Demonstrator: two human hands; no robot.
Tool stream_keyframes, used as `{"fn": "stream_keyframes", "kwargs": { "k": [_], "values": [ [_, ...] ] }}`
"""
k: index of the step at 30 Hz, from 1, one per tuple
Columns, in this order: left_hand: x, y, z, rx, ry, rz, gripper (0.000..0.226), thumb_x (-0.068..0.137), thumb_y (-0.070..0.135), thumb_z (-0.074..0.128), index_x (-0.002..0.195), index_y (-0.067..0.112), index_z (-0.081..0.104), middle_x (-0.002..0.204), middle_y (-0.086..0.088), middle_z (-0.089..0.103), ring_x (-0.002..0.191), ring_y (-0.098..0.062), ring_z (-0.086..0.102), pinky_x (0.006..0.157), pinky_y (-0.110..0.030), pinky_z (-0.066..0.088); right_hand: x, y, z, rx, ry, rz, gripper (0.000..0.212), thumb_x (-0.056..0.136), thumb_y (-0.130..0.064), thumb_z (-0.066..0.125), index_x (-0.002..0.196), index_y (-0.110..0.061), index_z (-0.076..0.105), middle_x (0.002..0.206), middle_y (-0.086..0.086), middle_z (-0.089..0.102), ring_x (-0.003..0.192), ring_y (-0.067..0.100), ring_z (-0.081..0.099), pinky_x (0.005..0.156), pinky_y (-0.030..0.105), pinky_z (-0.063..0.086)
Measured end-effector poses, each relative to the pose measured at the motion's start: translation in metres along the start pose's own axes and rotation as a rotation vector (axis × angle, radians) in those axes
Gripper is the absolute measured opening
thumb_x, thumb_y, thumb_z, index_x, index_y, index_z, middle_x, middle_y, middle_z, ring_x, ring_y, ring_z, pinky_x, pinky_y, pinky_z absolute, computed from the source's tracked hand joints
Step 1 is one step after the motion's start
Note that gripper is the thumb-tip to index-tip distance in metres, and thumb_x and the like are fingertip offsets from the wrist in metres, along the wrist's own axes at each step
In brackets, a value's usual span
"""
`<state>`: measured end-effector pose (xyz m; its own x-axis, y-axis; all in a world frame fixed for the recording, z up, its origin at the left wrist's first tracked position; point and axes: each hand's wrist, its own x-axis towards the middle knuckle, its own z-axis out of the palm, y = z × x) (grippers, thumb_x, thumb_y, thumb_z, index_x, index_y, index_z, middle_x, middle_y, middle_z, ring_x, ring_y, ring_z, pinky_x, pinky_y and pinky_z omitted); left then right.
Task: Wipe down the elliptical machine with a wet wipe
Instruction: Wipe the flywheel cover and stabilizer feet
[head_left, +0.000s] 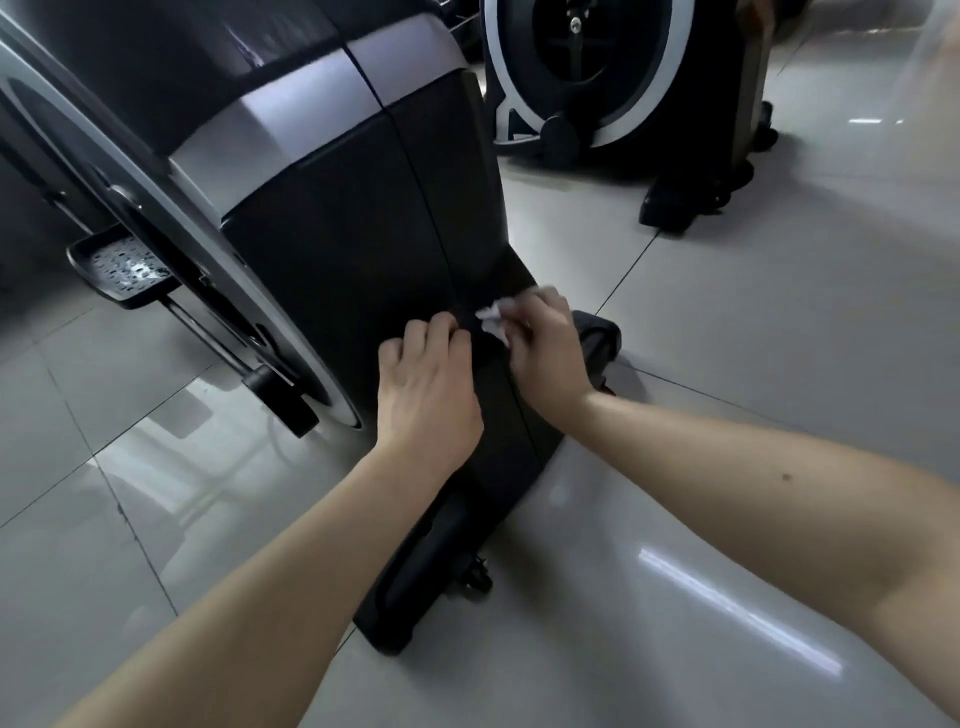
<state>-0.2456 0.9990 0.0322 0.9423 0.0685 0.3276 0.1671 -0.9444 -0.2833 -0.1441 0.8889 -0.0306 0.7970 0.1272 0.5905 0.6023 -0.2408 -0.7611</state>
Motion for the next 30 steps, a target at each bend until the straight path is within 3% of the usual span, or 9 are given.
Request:
{"fn": "stream_keyframes", "kwargs": {
  "k": [2,5,11,13,17,21,23,25,30],
  "values": [
    [-0.005,0.000,0.003,-0.001,-0.011,0.005,0.052,0.085,0.025,0.060,0.136,0.014,0.053,0.144,-0.004,0.044,0.122,-0.026,0.045,0.099,-0.041,0.037,-0.022,0.024,0.000,-0.084,-0.092,0.288,0.018,0.089,0.005,0.059,0.082,-0.012,0.059,0.092,0.001,0.057,0.094,0.023,0.060,0.078,0.027,0.045],
    [-0.008,0.002,0.007,0.039,-0.011,0.023,0.063,0.085,0.026,0.060,0.145,0.012,0.046,0.151,-0.005,0.038,0.128,-0.027,0.042,0.103,-0.041,0.035,-0.026,0.032,0.004,-0.065,-0.086,0.586,0.019,0.091,-0.007,0.062,0.079,-0.020,0.056,0.095,0.006,0.064,0.093,0.026,0.064,0.079,0.034,0.050],
    [-0.009,0.003,0.014,0.044,-0.009,0.032,0.068,0.084,0.026,0.058,0.148,0.009,0.043,0.153,-0.007,0.038,0.130,-0.027,0.042,0.104,-0.043,0.035,0.018,-0.005,-0.003,0.104,0.003,0.316,0.018,0.093,-0.006,0.063,0.089,-0.023,0.066,0.102,-0.003,0.059,0.091,0.003,0.060,0.079,0.010,0.045],
    [-0.011,0.004,0.019,0.043,-0.023,0.055,0.069,0.084,0.026,0.058,0.150,0.009,0.041,0.154,-0.007,0.036,0.131,-0.026,0.041,0.105,-0.043,0.034,0.001,0.014,0.004,0.058,0.018,0.373,0.018,0.094,-0.002,0.060,0.090,-0.019,0.064,0.099,0.005,0.059,0.091,0.015,0.061,0.077,0.007,0.041],
    [-0.016,0.009,0.025,0.088,-0.050,0.072,0.076,0.083,0.026,0.064,0.153,0.011,0.036,0.156,-0.006,0.034,0.133,-0.025,0.037,0.108,-0.042,0.031,-0.033,0.046,0.009,-0.113,-0.077,0.650,0.010,0.094,-0.006,0.059,0.085,-0.009,0.061,0.095,0.011,0.061,0.091,0.027,0.059,0.075,0.024,0.042],
    [-0.016,0.014,0.032,0.110,-0.087,0.098,0.084,0.079,0.020,0.070,0.154,0.014,0.033,0.156,-0.004,0.029,0.134,-0.024,0.028,0.109,-0.041,0.027,0.018,0.025,-0.010,-0.074,-0.057,0.493,0.017,0.094,-0.020,0.068,0.077,-0.018,0.067,0.080,-0.001,0.066,0.072,0.012,0.060,0.060,0.015,0.038],
    [-0.017,0.016,0.036,0.128,-0.063,0.114,0.078,0.080,0.022,0.068,0.151,0.013,0.039,0.154,-0.004,0.032,0.132,-0.024,0.030,0.107,-0.041,0.024,0.038,0.013,-0.012,0.020,-0.008,0.398,0.006,0.090,-0.016,0.069,0.090,-0.018,0.075,0.091,-0.005,0.073,0.081,0.006,0.066,0.071,0.009,0.046],
    [-0.017,0.018,0.036,0.121,-0.052,0.129,0.068,0.084,0.027,0.064,0.148,0.012,0.044,0.152,-0.004,0.037,0.130,-0.024,0.034,0.105,-0.041,0.025,0.030,0.019,-0.007,0.097,0.039,0.380,0.010,0.089,-0.013,0.069,0.092,-0.021,0.072,0.097,-0.002,0.072,0.087,0.008,0.067,0.078,0.017,0.052],
    [-0.025,0.021,0.036,0.091,-0.071,0.138,0.062,0.085,0.033,0.062,0.142,0.012,0.052,0.149,-0.004,0.043,0.128,-0.024,0.040,0.105,-0.042,0.028,-0.032,0.061,0.009,-0.072,-0.056,0.651,0.014,0.091,-0.009,0.065,0.086,-0.022,0.062,0.100,0.003,0.067,0.096,0.023,0.064,0.087,0.035,0.053]
  ]
}}
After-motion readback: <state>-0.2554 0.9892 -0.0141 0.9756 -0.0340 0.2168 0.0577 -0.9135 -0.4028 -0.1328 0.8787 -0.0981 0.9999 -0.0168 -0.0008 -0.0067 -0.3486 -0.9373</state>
